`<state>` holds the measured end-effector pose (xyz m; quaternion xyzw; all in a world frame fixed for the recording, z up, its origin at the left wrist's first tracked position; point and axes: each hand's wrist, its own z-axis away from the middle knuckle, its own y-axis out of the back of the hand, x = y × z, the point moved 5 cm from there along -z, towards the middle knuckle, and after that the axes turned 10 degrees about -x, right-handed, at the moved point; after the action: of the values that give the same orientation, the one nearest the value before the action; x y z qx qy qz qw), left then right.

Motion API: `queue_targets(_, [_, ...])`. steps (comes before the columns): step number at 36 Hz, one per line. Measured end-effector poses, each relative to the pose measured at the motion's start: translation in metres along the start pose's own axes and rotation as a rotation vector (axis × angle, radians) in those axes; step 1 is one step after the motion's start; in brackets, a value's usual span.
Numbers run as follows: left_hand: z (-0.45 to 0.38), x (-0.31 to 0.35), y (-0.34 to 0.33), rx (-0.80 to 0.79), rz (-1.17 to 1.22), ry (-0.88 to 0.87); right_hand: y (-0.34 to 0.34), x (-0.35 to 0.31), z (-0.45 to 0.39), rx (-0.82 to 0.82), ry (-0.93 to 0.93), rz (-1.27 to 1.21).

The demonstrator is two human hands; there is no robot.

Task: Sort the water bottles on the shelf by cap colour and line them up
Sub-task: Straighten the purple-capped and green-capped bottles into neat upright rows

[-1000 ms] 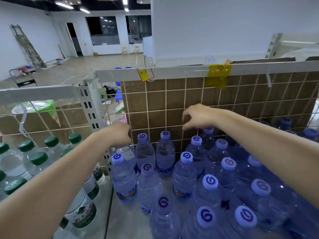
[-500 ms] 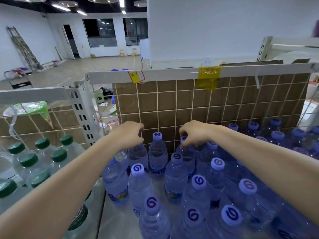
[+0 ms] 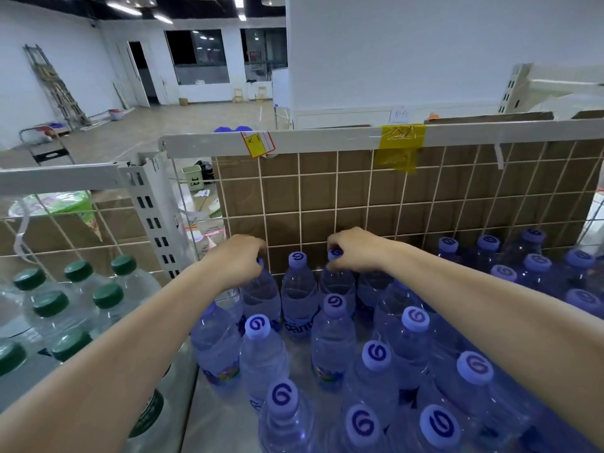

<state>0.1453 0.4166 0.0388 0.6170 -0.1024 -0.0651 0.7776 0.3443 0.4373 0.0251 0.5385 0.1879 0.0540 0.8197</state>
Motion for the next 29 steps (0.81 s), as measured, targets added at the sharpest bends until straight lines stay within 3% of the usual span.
queue_targets(9, [0.002, 0.001, -0.002, 0.011, 0.07, 0.013, 0.004, 0.001, 0.012, -0.067, -0.029, -0.045])
queue_targets(13, [0.008, -0.009, 0.001, 0.031, 0.101, 0.014, 0.021, -0.005, 0.024, 0.112, -0.042, 0.139])
queue_targets(16, [0.017, -0.018, 0.009, 0.04, 0.136, 0.024, 0.029, -0.013, 0.03, 0.171, 0.014, 0.065])
queue_targets(21, [0.04, -0.026, 0.01, -0.076, 0.089, 0.06, 0.017, -0.042, 0.038, 0.03, 0.188, -0.073])
queue_targets(25, [0.059, -0.025, -0.002, -0.26, 0.051, 0.086, 0.001, -0.07, 0.043, -0.031, 0.268, -0.059])
queue_targets(29, [0.072, -0.033, -0.01, -0.32, -0.02, 0.129, -0.018, -0.109, 0.049, -0.117, 0.36, -0.011])
